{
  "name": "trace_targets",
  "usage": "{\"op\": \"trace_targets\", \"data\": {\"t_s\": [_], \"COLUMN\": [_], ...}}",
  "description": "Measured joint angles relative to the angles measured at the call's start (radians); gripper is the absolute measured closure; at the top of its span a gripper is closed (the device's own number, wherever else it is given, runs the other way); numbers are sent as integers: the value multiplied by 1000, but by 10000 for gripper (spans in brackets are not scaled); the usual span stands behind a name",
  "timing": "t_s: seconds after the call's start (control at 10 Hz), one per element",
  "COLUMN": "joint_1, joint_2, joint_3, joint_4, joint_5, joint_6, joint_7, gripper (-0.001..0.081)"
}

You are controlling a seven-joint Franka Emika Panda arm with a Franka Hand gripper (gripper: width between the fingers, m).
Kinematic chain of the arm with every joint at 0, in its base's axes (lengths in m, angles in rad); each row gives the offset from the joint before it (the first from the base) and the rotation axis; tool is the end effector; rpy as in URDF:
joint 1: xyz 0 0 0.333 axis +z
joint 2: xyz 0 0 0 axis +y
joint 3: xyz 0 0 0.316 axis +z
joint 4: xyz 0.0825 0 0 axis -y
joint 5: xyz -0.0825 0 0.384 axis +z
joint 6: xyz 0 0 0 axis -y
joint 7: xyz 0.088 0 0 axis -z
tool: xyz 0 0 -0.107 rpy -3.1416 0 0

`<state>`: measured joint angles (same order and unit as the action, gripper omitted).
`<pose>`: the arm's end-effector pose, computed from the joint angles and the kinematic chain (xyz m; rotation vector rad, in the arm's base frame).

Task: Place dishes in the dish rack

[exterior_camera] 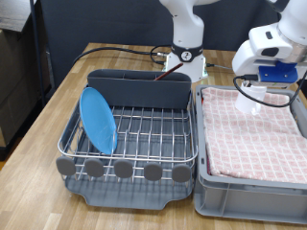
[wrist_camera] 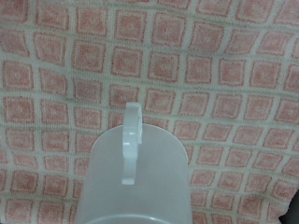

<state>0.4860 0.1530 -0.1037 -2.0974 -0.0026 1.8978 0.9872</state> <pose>0.4878 0.1965 0.3252 2.7499 -0.8585 -0.3799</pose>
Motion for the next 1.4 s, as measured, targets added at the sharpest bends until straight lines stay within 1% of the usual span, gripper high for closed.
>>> {"op": "trace_targets", "data": {"t_s": [0.3, 0.6, 1.1, 1.4], "joint_1": [-1, 0, 0, 1], "joint_2": [39, 61, 73, 73], "joint_3": [-1, 4, 14, 22], "joint_4": [3, -10, -67, -100], "joint_5": [27, 32, 62, 62], "joint_6": [13, 55, 108, 138], "joint_7": [-2, -3, -4, -31], "gripper": [3, 3, 3, 3]}}
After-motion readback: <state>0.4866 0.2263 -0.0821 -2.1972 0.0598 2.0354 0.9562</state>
